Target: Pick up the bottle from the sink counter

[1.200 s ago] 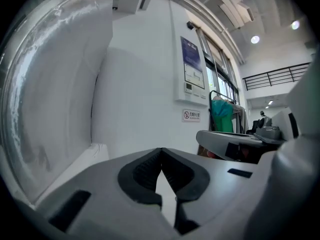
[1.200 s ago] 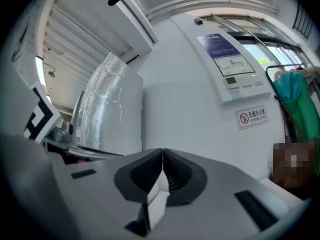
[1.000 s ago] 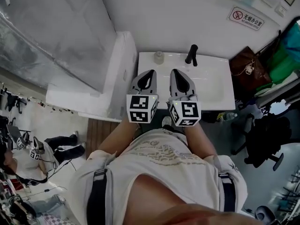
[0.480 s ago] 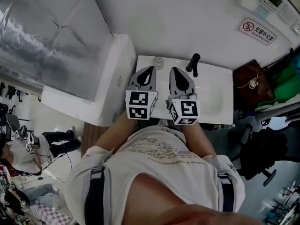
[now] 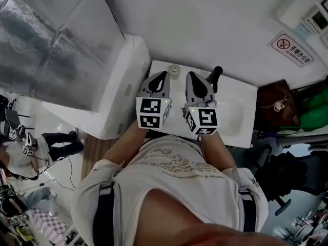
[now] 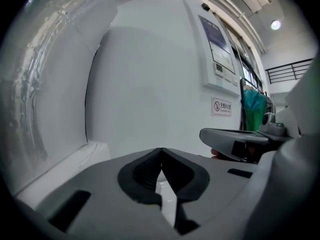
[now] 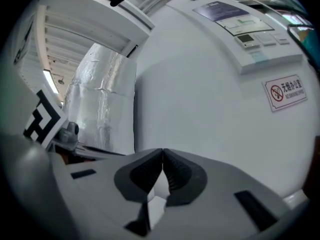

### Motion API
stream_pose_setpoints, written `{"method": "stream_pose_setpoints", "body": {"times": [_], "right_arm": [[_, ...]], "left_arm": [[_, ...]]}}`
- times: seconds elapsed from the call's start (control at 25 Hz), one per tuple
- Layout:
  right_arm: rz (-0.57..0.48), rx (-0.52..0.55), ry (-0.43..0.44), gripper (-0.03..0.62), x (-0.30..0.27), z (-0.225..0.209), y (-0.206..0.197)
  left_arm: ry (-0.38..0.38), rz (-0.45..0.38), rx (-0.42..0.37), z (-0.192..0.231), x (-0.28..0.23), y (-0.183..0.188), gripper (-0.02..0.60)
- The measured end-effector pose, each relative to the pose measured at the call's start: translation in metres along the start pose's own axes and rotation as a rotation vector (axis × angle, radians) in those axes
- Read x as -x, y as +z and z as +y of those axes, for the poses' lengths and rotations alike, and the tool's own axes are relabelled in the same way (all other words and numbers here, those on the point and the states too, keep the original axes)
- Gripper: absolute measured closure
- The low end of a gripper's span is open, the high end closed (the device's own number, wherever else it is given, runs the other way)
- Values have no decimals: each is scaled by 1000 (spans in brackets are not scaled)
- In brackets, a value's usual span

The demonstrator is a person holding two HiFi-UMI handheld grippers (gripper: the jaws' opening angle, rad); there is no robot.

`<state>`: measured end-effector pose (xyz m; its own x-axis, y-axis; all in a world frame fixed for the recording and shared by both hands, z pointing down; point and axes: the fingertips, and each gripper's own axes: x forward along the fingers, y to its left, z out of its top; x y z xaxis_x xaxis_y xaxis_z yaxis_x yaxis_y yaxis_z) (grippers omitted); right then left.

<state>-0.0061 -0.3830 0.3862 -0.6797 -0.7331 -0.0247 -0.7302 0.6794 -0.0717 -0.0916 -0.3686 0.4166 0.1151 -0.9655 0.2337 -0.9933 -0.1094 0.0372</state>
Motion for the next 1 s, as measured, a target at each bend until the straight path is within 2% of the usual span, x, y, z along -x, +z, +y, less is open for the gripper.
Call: {"method": "stream_pose_setpoints", "body": {"times": [0.4,0.56,1.0], "right_arm": [[39,-22,-46,569,-12,-9,-14],[43,-11,-61,569,-15,-12,-14],[65,-6,-113,569,-15,-23,-19]], "left_arm": [[-21,45,-13,17,-28,-15,560],[-23,43,-49,24,-44,-21,560],[-55,147,-73,30,-92,-71,560]]}}
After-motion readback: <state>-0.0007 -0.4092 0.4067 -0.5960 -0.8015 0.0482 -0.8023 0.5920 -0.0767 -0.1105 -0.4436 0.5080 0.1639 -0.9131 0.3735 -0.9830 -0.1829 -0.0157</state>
